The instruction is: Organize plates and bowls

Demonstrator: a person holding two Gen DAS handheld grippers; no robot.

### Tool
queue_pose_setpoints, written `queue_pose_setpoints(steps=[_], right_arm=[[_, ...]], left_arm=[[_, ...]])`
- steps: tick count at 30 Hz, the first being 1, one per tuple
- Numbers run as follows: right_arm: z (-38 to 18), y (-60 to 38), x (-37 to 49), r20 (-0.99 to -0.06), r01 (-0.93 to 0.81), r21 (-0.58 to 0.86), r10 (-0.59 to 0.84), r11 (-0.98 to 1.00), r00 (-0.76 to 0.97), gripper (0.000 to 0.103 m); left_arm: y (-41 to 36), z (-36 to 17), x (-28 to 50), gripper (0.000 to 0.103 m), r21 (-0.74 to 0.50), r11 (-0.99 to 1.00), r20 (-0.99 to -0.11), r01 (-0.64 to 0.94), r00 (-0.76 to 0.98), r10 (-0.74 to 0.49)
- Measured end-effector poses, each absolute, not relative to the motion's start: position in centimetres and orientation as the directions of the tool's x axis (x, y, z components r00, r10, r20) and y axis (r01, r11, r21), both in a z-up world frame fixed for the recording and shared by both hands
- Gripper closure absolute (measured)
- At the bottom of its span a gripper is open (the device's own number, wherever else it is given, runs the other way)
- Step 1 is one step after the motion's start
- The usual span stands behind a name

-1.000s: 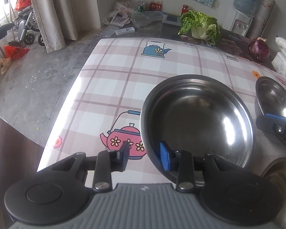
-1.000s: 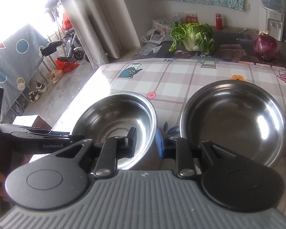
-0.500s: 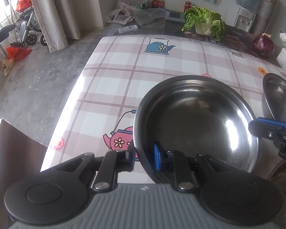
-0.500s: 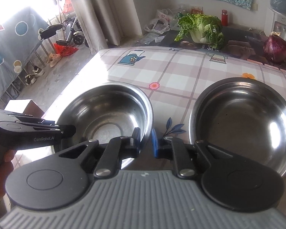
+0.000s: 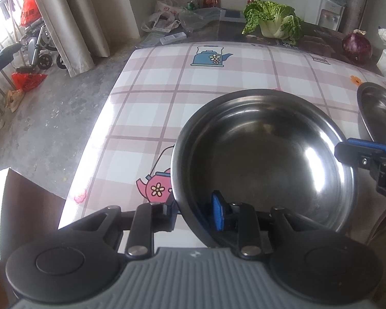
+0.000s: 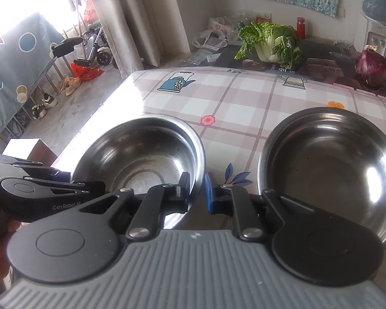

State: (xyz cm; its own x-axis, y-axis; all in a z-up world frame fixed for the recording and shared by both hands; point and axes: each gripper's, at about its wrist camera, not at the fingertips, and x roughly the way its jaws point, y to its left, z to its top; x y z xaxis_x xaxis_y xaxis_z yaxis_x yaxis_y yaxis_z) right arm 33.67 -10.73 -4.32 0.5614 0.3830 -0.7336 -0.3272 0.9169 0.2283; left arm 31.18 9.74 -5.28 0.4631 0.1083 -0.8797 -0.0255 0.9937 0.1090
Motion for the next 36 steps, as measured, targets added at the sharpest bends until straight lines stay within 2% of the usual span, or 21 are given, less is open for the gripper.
queue_pose_setpoints(steps=[36], right_arm=[[-0.1,-13.0,30.6,-0.675,-0.320,0.218,0.379,0.922,0.633,0.092]], left_arm=[[7.0,-0.1,28.0,0.074,0.146,0.989,-0.805,0.004,0.582,0.117]])
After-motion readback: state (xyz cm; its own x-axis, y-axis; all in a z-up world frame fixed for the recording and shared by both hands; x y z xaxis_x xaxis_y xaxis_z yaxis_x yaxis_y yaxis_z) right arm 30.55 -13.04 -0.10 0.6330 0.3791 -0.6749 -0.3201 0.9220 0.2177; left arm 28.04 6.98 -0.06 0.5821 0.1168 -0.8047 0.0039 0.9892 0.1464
